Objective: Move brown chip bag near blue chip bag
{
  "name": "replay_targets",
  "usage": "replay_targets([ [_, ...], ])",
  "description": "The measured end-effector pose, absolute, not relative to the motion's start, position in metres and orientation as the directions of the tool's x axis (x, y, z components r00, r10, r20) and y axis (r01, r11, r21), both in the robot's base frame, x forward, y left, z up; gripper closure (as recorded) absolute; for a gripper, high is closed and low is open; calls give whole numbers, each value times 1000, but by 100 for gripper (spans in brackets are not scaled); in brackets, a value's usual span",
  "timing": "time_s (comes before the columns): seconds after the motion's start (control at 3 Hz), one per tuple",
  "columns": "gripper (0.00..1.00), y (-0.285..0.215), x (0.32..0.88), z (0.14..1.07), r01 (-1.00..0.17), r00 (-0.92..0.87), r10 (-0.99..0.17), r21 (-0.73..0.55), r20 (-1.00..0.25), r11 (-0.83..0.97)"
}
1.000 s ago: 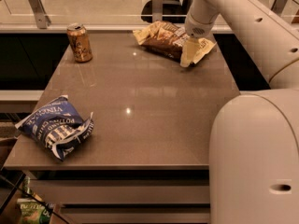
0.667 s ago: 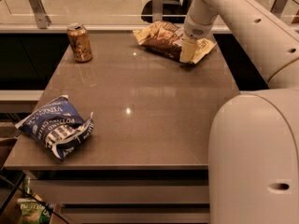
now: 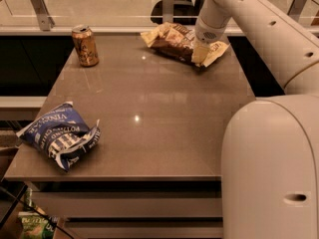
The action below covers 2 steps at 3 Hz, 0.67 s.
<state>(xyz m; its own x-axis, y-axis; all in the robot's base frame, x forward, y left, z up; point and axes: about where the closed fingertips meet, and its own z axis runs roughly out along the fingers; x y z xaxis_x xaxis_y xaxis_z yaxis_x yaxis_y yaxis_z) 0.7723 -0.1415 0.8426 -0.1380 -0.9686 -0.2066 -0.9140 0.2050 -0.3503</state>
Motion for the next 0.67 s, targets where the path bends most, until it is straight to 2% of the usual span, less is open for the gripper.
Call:
replay_targets([
  [0.33,100,-141,772,842,-914,-138,-969,-350,-207,205],
  [0.67,100,-141,772,842,-914,-138,-969,-350,-206,205],
])
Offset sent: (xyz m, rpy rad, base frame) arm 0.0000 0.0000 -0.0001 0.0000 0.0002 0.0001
